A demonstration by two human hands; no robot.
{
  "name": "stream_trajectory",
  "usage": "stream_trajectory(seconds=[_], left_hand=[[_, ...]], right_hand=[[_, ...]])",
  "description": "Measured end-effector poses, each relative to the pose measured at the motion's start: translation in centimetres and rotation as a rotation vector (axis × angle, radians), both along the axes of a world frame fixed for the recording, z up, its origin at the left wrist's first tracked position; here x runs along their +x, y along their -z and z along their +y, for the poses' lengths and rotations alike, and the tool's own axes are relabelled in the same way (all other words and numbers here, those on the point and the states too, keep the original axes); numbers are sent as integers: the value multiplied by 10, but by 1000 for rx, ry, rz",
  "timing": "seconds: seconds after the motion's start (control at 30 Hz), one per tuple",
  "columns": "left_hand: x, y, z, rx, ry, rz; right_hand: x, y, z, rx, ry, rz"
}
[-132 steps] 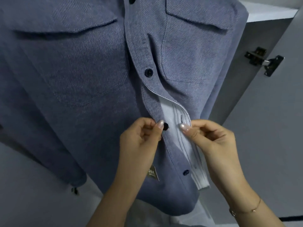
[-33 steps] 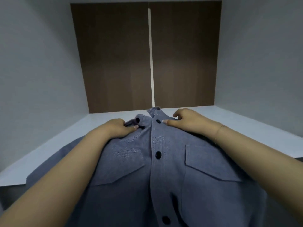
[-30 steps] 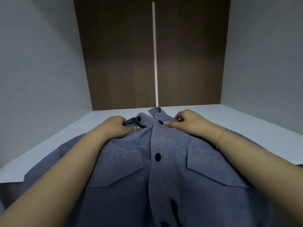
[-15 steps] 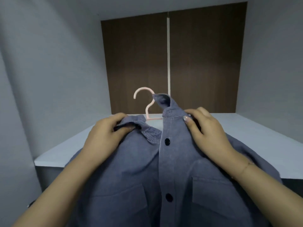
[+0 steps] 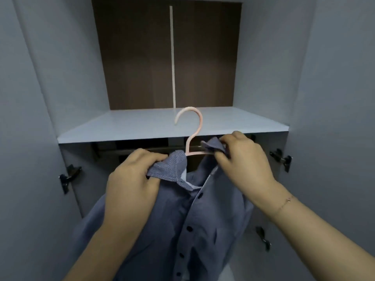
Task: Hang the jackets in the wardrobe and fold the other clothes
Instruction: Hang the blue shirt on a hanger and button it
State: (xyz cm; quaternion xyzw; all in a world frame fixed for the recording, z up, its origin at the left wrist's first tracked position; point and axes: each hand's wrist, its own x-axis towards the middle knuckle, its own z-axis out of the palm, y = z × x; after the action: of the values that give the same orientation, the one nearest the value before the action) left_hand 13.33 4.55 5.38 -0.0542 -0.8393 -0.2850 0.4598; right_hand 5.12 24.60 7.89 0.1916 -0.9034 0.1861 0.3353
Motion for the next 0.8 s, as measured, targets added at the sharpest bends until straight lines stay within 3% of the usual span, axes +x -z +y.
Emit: stream_trajectory(seconds=[0.07, 0.1, 0.2, 0.27, 0.37, 0.43, 0.47, 0.57, 0.63, 0.73, 0.8], left_hand=[[24, 24, 0, 29, 11, -28], [33, 37, -1, 44, 7, -59], [57, 78, -7, 112, -9, -201], [73, 106, -12, 159, -6, -268], [95, 137, -16, 220, 8, -335], [108, 150, -16, 248, 19, -353], [114, 155, -15, 250, 30, -347], [130, 164, -10, 208, 42, -294], [139, 171, -2, 147, 36, -283], [146, 183, 9, 78, 66, -290], [148, 188, 16, 52, 114, -280]], right_hand=[[19, 23, 13, -149, -45, -144], [27, 35, 17, -340, -98, -269], [48, 70, 23, -1214, -184, -851], [60, 97, 30, -1602, -92, -1204], [71, 136, 39, -1715, -29, -1400], [83, 149, 42, -1557, -40, -1394], [87, 154, 46, -1383, -21, -1324], [89, 164, 68, -578, 52, -860], [94, 160, 77, -181, -60, -622], [97, 162, 80, 194, -359, -414], [98, 164, 83, 295, -471, -413]])
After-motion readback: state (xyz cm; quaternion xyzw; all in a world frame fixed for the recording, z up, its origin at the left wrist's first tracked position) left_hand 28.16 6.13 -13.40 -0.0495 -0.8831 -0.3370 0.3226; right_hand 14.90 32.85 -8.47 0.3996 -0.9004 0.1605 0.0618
